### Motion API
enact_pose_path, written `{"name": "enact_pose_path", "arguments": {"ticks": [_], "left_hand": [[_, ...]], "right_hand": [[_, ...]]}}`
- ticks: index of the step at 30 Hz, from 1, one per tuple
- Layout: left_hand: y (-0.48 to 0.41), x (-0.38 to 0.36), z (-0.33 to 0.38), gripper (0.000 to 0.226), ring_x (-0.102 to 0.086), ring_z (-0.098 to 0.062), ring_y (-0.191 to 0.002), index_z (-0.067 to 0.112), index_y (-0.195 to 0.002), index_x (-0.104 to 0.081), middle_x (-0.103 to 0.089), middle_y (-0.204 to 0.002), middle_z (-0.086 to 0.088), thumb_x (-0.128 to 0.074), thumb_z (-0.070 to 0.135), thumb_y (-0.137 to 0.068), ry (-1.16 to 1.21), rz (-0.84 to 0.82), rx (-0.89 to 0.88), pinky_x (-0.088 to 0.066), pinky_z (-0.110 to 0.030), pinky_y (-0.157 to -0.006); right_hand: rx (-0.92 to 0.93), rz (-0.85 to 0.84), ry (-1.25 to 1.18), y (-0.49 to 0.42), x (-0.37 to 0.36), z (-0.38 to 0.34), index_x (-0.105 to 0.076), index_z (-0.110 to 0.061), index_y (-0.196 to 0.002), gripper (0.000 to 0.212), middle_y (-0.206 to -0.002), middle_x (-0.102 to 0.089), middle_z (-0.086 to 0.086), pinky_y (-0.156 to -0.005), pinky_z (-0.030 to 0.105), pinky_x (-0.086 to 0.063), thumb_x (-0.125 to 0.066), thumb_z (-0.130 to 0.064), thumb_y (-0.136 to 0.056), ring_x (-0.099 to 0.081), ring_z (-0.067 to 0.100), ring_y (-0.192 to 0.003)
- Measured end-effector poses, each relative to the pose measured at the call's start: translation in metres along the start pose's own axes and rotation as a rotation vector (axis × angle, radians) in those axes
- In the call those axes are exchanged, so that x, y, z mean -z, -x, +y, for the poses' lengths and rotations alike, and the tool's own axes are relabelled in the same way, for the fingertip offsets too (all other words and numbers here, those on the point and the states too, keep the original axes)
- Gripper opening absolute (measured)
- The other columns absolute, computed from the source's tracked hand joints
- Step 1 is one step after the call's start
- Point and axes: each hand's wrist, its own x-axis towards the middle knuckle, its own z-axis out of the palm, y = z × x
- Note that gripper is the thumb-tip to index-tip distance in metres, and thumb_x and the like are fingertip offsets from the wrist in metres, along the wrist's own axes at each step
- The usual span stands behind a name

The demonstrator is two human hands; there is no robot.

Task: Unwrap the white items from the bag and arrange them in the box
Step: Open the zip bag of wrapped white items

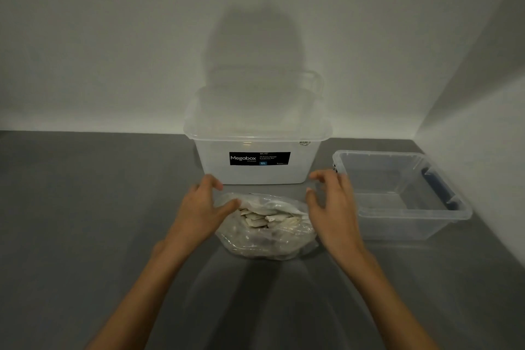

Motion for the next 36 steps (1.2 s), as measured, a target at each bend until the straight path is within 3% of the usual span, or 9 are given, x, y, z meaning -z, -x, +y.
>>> {"name": "enact_pose_path", "arguments": {"ticks": [3,5,8,11,14,23,25,29,36], "left_hand": [[-0.003,-0.007,0.008,0.01,-0.032,-0.017,-0.136,0.035,-0.09,-0.063,-0.037,-0.141,0.003,-0.069,0.034,-0.082,-0.118,0.059,-0.339,-0.033,-0.041,-0.103],[-0.006,-0.014,0.009,0.011,-0.015,-0.021,-0.144,0.041,-0.093,-0.067,-0.018,-0.154,0.004,-0.065,0.042,-0.083,-0.368,-0.036,-0.374,-0.025,-0.053,-0.108],[-0.014,-0.017,0.003,0.052,-0.01,-0.033,-0.144,0.049,-0.128,-0.045,0.008,-0.157,0.002,-0.066,0.046,-0.081,-0.628,-0.193,-0.227,-0.029,-0.061,-0.106],[-0.02,-0.012,0.007,0.099,-0.028,-0.038,-0.134,0.057,-0.14,-0.008,0.021,-0.153,0.001,-0.075,0.038,-0.071,-0.615,-0.307,-0.144,-0.04,-0.06,-0.098],[-0.022,-0.009,0.013,0.118,-0.042,-0.039,-0.123,0.059,-0.137,0.008,0.017,-0.15,-0.001,-0.081,0.028,-0.067,-0.623,-0.344,-0.131,-0.049,-0.052,-0.091],[-0.027,-0.014,0.013,0.129,-0.058,-0.036,-0.105,0.057,-0.137,0.018,0.018,-0.147,-0.003,-0.082,0.016,-0.067,-0.579,-0.543,-0.088,-0.056,-0.04,-0.084],[-0.029,-0.011,0.017,0.123,-0.051,-0.036,-0.115,0.054,-0.14,0.012,0.02,-0.148,0.001,-0.081,0.021,-0.069,-0.567,-0.545,-0.135,-0.053,-0.042,-0.091],[-0.031,-0.019,0.017,0.089,-0.023,-0.035,-0.14,0.052,-0.144,-0.017,0.022,-0.15,0.009,-0.072,0.055,-0.073,-0.496,-0.595,-0.16,-0.033,-0.049,-0.11],[-0.036,-0.012,0.001,0.094,-0.051,-0.037,-0.117,0.055,-0.139,-0.015,0.01,-0.147,0.0,-0.077,0.044,-0.07,-0.635,-0.494,-0.056,-0.05,-0.047,-0.094]], "right_hand": [[0.3,-0.123,0.051,0.002,-0.006,-0.013,-0.062,-0.014,-0.093,0.017,-0.092,-0.057,-0.006,-0.073,0.014,-0.046,-0.054,0.0,-0.089,-0.054,0.003,-0.08],[0.321,-0.335,0.174,0.001,-0.015,-0.01,-0.063,-0.014,-0.091,0.017,-0.091,-0.061,-0.003,-0.071,0.027,-0.051,-0.052,-0.001,-0.089,-0.057,0.009,-0.078],[0.182,-0.58,0.475,-0.006,-0.017,-0.001,-0.059,-0.013,-0.114,0.027,-0.112,-0.062,0.01,-0.078,0.041,-0.053,-0.052,-0.006,-0.089,-0.062,0.027,-0.095],[0.053,-0.657,0.469,-0.014,-0.013,0.001,-0.032,-0.013,-0.142,0.072,-0.142,-0.043,0.009,-0.094,0.04,-0.049,-0.071,-0.01,-0.081,-0.053,0.029,-0.119],[0.017,-0.697,0.451,-0.023,-0.006,-0.01,-0.014,-0.013,-0.15,0.1,-0.154,-0.025,0.005,-0.104,0.039,-0.041,-0.08,-0.01,-0.074,-0.04,0.028,-0.133],[-0.062,-0.88,0.513,-0.039,0.004,-0.005,-0.004,-0.023,-0.152,0.115,-0.156,-0.022,0.004,-0.103,0.04,-0.04,-0.084,-0.017,-0.07,-0.036,0.027,-0.137],[-0.014,-0.88,0.544,-0.042,0.008,-0.005,-0.007,-0.022,-0.153,0.112,-0.157,-0.019,0.003,-0.107,0.039,-0.038,-0.083,-0.018,-0.071,-0.031,0.025,-0.14],[0.079,-0.756,0.497,-0.036,-0.008,-0.006,-0.038,-0.018,-0.139,0.061,-0.137,-0.044,0.011,-0.095,0.038,-0.047,-0.066,-0.017,-0.085,-0.049,0.026,-0.12],[0.047,-0.863,0.595,-0.033,-0.017,0.005,-0.024,-0.017,-0.146,0.095,-0.151,-0.034,0.007,-0.109,0.043,-0.036,-0.082,-0.018,-0.071,-0.035,0.03,-0.136]]}}
